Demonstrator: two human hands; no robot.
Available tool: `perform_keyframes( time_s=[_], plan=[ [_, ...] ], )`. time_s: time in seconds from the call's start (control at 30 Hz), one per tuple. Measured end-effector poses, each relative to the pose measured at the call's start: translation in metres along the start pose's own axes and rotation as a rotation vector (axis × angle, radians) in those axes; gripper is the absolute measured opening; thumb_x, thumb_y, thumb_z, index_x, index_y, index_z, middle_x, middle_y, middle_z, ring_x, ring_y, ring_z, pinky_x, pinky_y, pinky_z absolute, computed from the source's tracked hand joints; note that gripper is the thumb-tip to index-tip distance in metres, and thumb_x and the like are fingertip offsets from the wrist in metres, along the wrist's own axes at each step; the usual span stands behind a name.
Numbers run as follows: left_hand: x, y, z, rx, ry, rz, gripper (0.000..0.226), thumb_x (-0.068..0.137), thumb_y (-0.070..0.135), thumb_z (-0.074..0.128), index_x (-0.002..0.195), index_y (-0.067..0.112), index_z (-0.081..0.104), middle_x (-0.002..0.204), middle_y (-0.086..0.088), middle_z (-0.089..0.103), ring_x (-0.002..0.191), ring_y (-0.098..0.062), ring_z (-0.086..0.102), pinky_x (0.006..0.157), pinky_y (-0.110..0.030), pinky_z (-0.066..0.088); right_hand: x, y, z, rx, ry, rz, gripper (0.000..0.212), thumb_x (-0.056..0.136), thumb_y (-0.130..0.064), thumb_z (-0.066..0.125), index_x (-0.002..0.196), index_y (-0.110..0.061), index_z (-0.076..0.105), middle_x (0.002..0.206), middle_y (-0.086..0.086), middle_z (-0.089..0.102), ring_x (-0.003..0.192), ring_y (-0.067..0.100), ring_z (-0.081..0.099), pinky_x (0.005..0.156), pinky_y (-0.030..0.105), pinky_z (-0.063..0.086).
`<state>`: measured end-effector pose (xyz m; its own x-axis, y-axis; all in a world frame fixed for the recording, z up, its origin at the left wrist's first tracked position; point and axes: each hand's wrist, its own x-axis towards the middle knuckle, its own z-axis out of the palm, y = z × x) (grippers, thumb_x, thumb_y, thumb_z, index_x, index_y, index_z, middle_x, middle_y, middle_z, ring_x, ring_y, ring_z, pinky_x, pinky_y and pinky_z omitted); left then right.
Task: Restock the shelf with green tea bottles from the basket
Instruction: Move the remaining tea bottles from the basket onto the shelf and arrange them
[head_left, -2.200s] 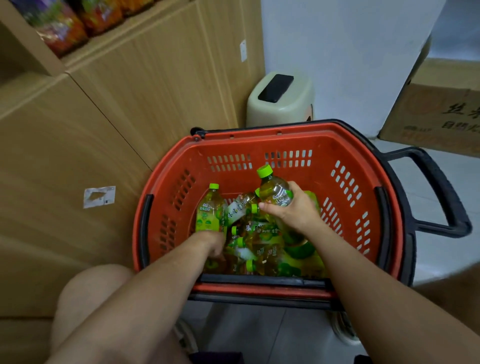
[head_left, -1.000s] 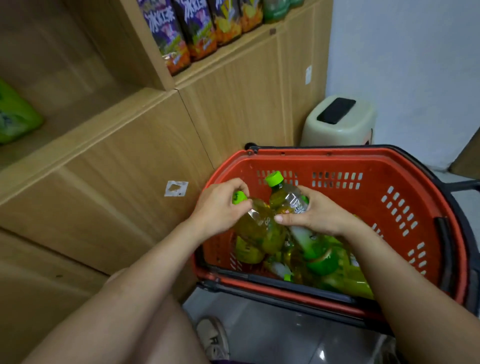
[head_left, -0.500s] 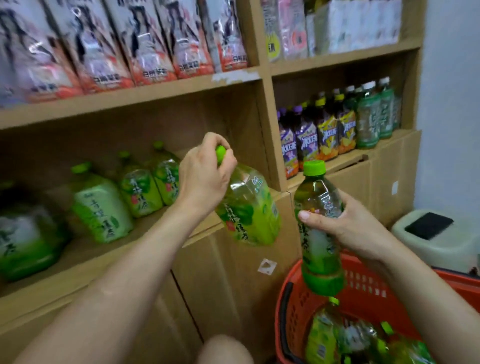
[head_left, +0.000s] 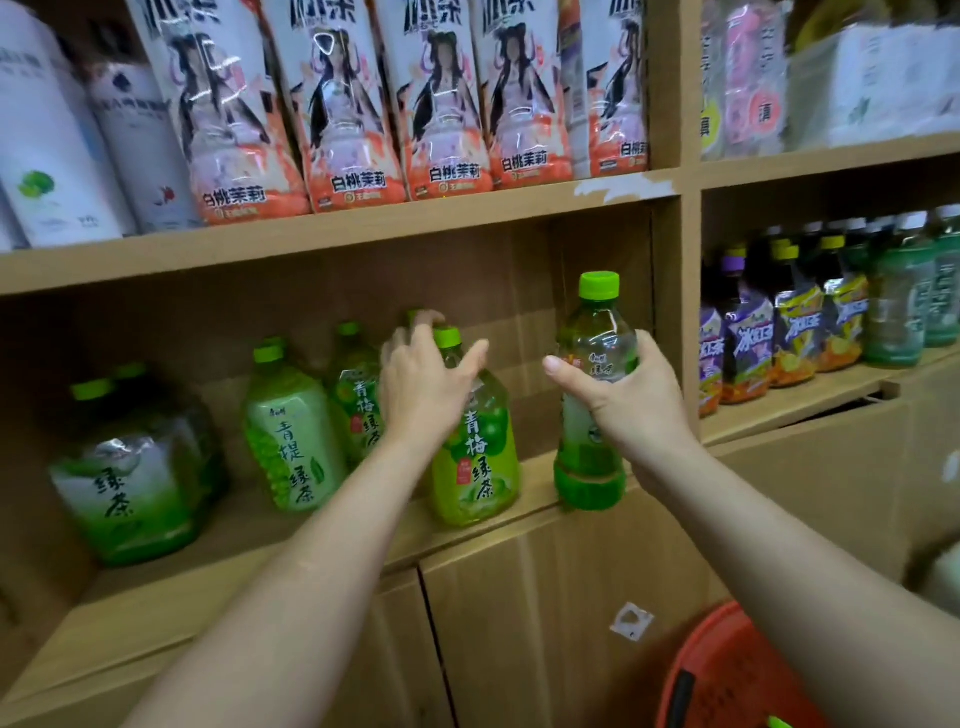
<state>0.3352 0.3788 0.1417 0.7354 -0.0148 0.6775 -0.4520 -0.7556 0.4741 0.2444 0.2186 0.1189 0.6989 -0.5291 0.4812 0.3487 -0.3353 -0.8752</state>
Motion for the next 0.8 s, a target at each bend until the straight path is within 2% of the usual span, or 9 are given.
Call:
perform_keyframes(
  time_s=[0.07, 0.13, 0.27, 0.37, 0.43, 0.5, 0.57, 0.67, 0.8],
  plan=[
    [-0.019, -0.007, 0.003, 0.095, -0.042, 0.058, 0.085, 0.072, 0.06, 0.068, 0.141, 0.032, 0.026, 0.133, -0.012, 0.037, 0.124, -0.032, 0.034, 0.095, -0.043, 0.04, 0.003, 0.008, 0.017, -0.003, -0.005, 0.002, 0.061, 0.056, -0.057, 0.081, 0.101, -0.025, 0.055, 0.094, -0.008, 0.066, 0.089, 0.012, 0.063, 0.085, 0.041, 0.052],
    [-0.031, -0.015, 0.004, 0.134, -0.024, 0.136, 0.092, 0.068, 0.057, 0.074, 0.142, 0.041, 0.022, 0.133, -0.009, 0.03, 0.121, -0.027, 0.031, 0.091, -0.041, 0.042, 0.004, 0.015, 0.029, -0.038, -0.02, 0.001, 0.064, 0.057, -0.056, 0.081, 0.104, -0.024, 0.053, 0.096, -0.01, 0.064, 0.091, 0.013, 0.062, 0.085, 0.039, 0.051],
    [-0.026, -0.031, 0.002, 0.16, 0.009, 0.179, 0.066, 0.07, 0.052, 0.074, 0.13, 0.041, 0.047, 0.13, -0.007, 0.032, 0.119, -0.028, 0.035, 0.087, -0.04, 0.047, 0.006, 0.032, 0.035, -0.144, -0.161, 0.02, 0.073, 0.062, -0.044, 0.084, 0.12, -0.023, 0.043, 0.104, -0.008, 0.06, 0.098, 0.015, 0.059, 0.084, 0.031, 0.046],
    [-0.017, -0.046, 0.007, 0.184, -0.016, 0.083, 0.063, 0.075, 0.047, 0.073, 0.132, 0.037, 0.047, 0.137, -0.013, 0.031, 0.126, -0.035, 0.037, 0.093, -0.045, 0.046, -0.002, 0.058, 0.03, -0.269, -0.323, 0.126, 0.068, 0.063, -0.039, 0.085, 0.115, -0.02, 0.046, 0.105, -0.005, 0.059, 0.105, 0.02, 0.058, 0.082, 0.03, 0.045],
    [-0.018, -0.05, 0.008, 0.259, -0.002, 0.047, 0.065, 0.079, 0.042, 0.07, 0.137, 0.029, 0.042, 0.142, -0.018, 0.029, 0.13, -0.039, 0.034, 0.101, -0.05, 0.042, -0.006, 0.069, 0.029, -0.267, -0.335, 0.159, 0.066, 0.063, -0.041, 0.084, 0.113, -0.019, 0.047, 0.106, -0.003, 0.06, 0.106, 0.021, 0.058, 0.084, 0.033, 0.047],
    [-0.031, -0.044, 0.012, 0.329, 0.106, 0.169, 0.06, 0.082, 0.037, 0.067, 0.135, 0.02, 0.044, 0.142, -0.02, 0.033, 0.131, -0.038, 0.031, 0.105, -0.053, 0.036, -0.007, 0.071, 0.03, -0.293, -0.305, 0.153, 0.065, 0.063, -0.045, 0.082, 0.111, -0.019, 0.047, 0.105, -0.001, 0.061, 0.102, 0.022, 0.058, 0.085, 0.037, 0.05],
    [-0.049, -0.024, 0.022, 0.155, 0.08, 0.291, 0.058, 0.083, 0.042, 0.063, 0.133, 0.018, 0.047, 0.137, -0.014, 0.044, 0.126, -0.031, 0.039, 0.101, -0.047, 0.04, -0.01, 0.071, 0.032, -0.372, -0.25, 0.129, 0.064, 0.065, -0.048, 0.08, 0.109, -0.019, 0.046, 0.104, 0.002, 0.063, 0.098, 0.025, 0.059, 0.082, 0.04, 0.051],
    [-0.061, 0.011, 0.044, -0.275, -0.327, 0.035, 0.081, 0.072, 0.055, 0.07, 0.138, 0.024, 0.036, 0.129, 0.001, 0.055, 0.118, -0.019, 0.052, 0.098, -0.039, 0.045, -0.012, 0.075, 0.034, -0.45, -0.237, 0.093, 0.054, 0.07, -0.033, 0.077, 0.11, -0.02, 0.043, 0.105, 0.003, 0.063, 0.099, 0.029, 0.061, 0.081, 0.042, 0.051],
    [-0.052, 0.009, 0.07, -0.544, -0.377, -0.137, 0.056, 0.075, 0.024, 0.078, 0.118, 0.028, 0.043, 0.104, 0.01, 0.066, 0.103, -0.011, 0.063, 0.097, -0.039, 0.048, -0.016, 0.087, 0.02, -0.467, -0.283, -0.009, 0.069, 0.065, -0.037, 0.08, 0.122, -0.026, 0.044, 0.113, -0.001, 0.059, 0.105, 0.022, 0.058, 0.085, 0.041, 0.05]
  ],
)
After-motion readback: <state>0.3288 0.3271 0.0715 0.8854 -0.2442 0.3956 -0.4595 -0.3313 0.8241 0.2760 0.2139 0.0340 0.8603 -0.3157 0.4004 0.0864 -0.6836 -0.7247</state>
